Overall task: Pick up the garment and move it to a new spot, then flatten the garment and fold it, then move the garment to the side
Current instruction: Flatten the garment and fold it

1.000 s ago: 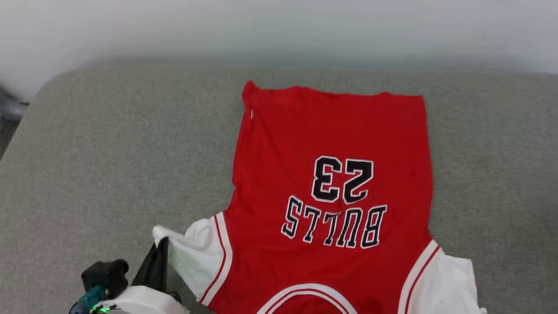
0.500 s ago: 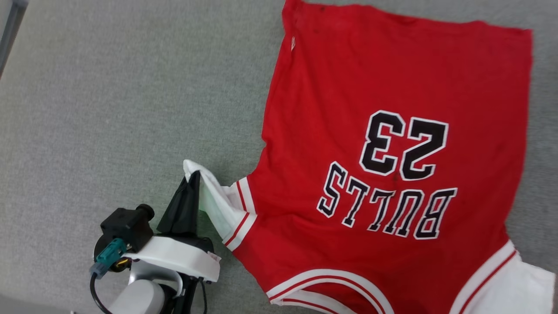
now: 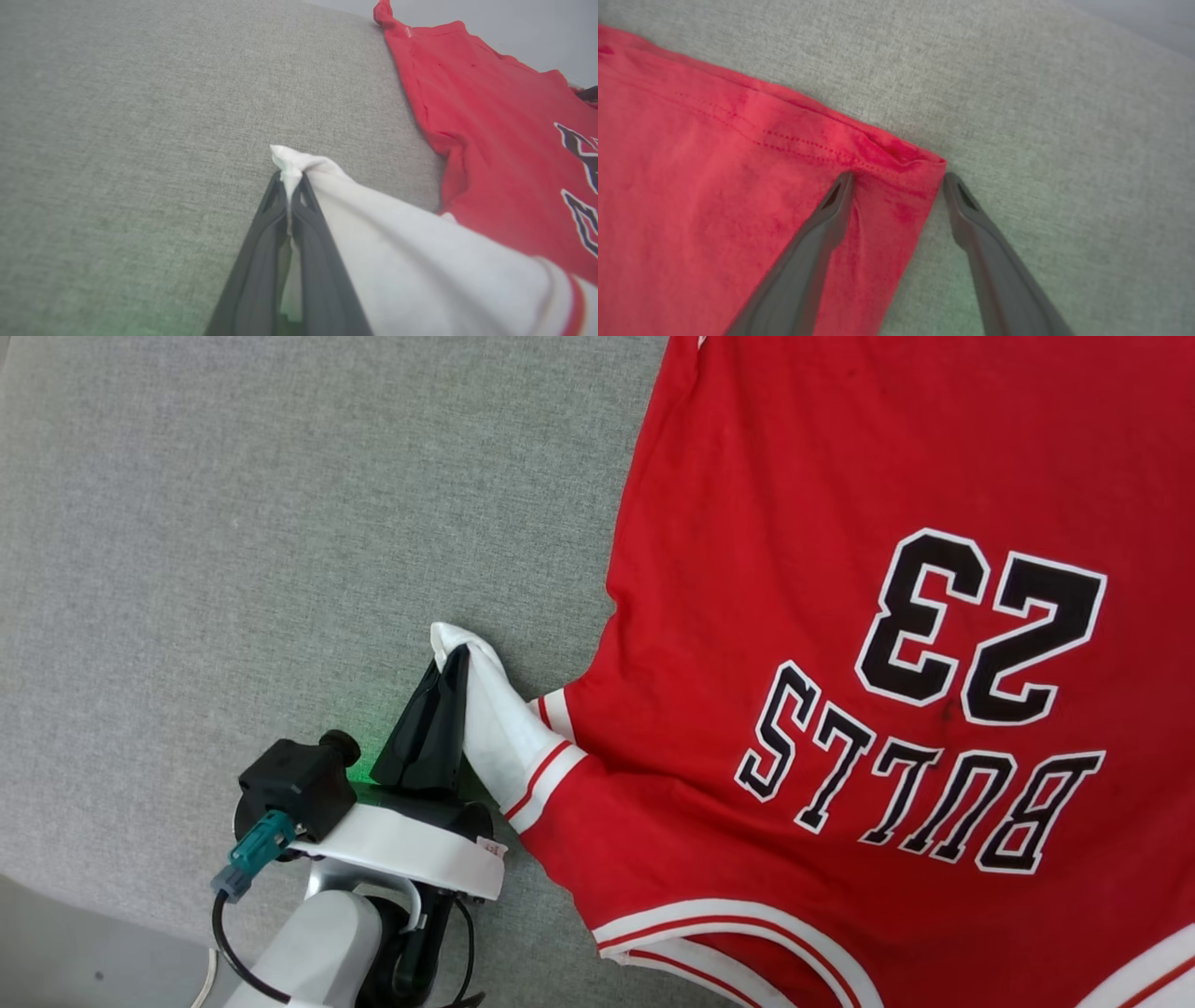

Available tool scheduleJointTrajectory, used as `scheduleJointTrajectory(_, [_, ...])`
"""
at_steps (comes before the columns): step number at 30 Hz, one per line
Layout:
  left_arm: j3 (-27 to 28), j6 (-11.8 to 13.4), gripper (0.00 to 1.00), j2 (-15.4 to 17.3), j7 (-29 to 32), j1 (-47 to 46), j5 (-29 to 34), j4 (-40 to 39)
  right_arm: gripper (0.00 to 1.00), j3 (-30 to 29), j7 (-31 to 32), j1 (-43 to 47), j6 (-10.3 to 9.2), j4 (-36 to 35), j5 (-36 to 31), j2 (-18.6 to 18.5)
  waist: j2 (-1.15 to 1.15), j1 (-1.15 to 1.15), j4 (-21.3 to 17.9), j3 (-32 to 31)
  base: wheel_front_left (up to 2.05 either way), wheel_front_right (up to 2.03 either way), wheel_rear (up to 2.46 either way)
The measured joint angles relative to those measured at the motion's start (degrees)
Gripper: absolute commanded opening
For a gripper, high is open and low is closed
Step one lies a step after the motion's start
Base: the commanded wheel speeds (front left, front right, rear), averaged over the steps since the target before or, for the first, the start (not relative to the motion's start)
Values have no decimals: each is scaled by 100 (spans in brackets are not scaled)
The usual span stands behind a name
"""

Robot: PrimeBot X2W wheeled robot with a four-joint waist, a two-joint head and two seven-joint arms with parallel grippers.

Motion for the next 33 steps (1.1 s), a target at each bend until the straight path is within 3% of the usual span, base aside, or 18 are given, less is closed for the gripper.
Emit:
scheduleJointTrajectory(4, [87,-98,0,-93,-1,0,79,96,100,171,-90,25,0,120,22,-100,0,-1,4,22,0,0,0])
scheduleJointTrajectory(5, [109,-110,0,-104,-2,0,88,122,66,194,-134,27,0,145,34,-118,0,-1,-1,12,0,0,0])
scheduleJointTrajectory(6, [126,-136,0,-118,-2,0,96,146,17,214,-221,47,0,163,41,-138,0,-1,-6,-2,0,0,0])
scheduleJointTrajectory(7, [148,-148,0,-130,-2,0,112,172,0,246,-308,66,0,183,46,-156,0,-1,-13,-23,0,0,0])
scheduleJointTrajectory(15, [347,-232,0,-174,0,187,224,379,0,697,-1193,202,4,280,319,-194,0,0,-143,-423,0,0,0])
scheduleJointTrajectory(21, [487,-204,0,-110,1,494,230,476,0,1039,-1823,564,4,-202,834,-592,0,0,-298,-967,0,0,0])
scheduleJointTrajectory(27, [534,-102,0,-5,30,844,192,479,0,1107,-2249,1551,4,-893,1313,-1176,0,0,-525,-1546,0,0,0])
scheduleJointTrajectory(33, [615,52,0,93,78,1211,132,392,0,770,-2592,3048,4,-1457,1589,-1499,0,-1,-814,-2047,0,0,0])
